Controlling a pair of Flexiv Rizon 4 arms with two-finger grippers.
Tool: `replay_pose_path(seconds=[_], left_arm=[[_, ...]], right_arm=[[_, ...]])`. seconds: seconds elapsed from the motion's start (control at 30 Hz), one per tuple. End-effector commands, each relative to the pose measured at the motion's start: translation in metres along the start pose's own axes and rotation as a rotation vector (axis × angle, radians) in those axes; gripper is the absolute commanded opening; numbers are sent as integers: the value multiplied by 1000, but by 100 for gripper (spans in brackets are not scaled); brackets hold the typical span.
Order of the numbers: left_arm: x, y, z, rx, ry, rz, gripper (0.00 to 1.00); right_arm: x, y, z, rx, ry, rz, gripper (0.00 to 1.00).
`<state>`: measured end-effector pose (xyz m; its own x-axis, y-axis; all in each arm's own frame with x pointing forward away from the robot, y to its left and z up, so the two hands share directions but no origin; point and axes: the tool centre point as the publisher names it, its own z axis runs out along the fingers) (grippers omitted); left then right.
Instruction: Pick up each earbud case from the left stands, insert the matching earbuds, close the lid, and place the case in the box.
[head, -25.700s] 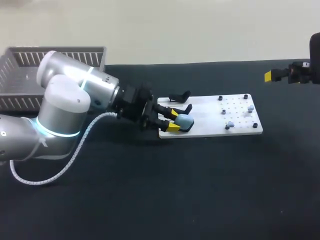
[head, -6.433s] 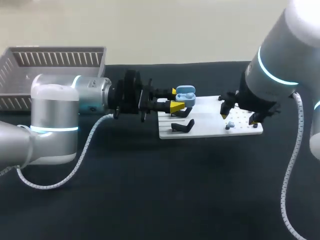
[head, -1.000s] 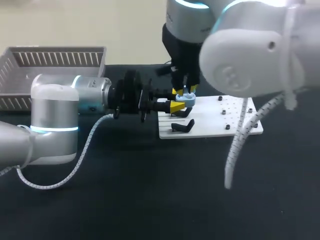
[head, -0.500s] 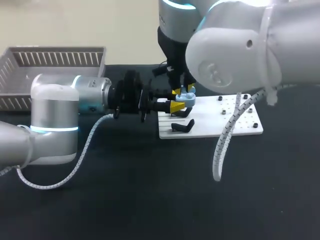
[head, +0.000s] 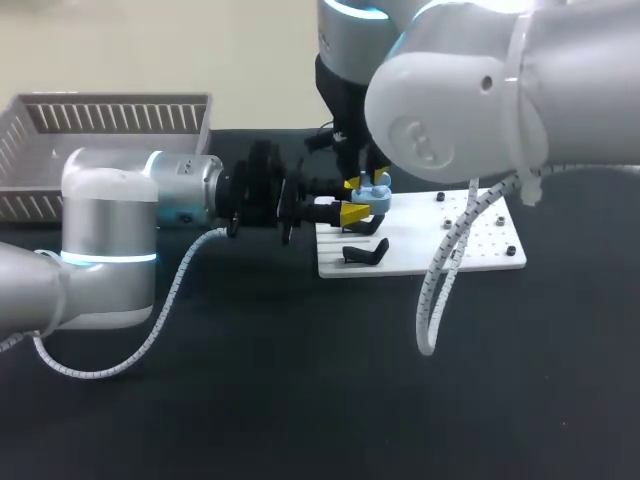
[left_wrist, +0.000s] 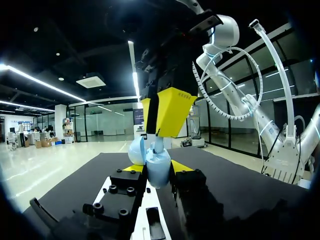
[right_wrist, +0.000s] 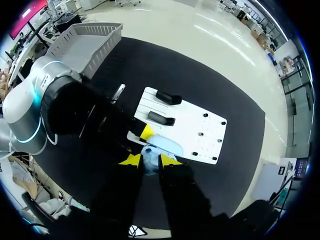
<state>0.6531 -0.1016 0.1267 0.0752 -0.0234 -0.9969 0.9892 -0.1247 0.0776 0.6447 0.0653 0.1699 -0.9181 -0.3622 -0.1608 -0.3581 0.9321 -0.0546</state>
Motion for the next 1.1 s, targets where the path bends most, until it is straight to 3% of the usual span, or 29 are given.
replay_pose_path(seconds=[0.03, 1.1], left_arm=[[1, -1, 0, -4, -2, 3, 0], [1, -1, 0, -4, -2, 3, 0]], right_arm=[[-2, -3, 3, -9, 1, 0, 0], [-10, 1, 19, -6, 24, -13, 0]])
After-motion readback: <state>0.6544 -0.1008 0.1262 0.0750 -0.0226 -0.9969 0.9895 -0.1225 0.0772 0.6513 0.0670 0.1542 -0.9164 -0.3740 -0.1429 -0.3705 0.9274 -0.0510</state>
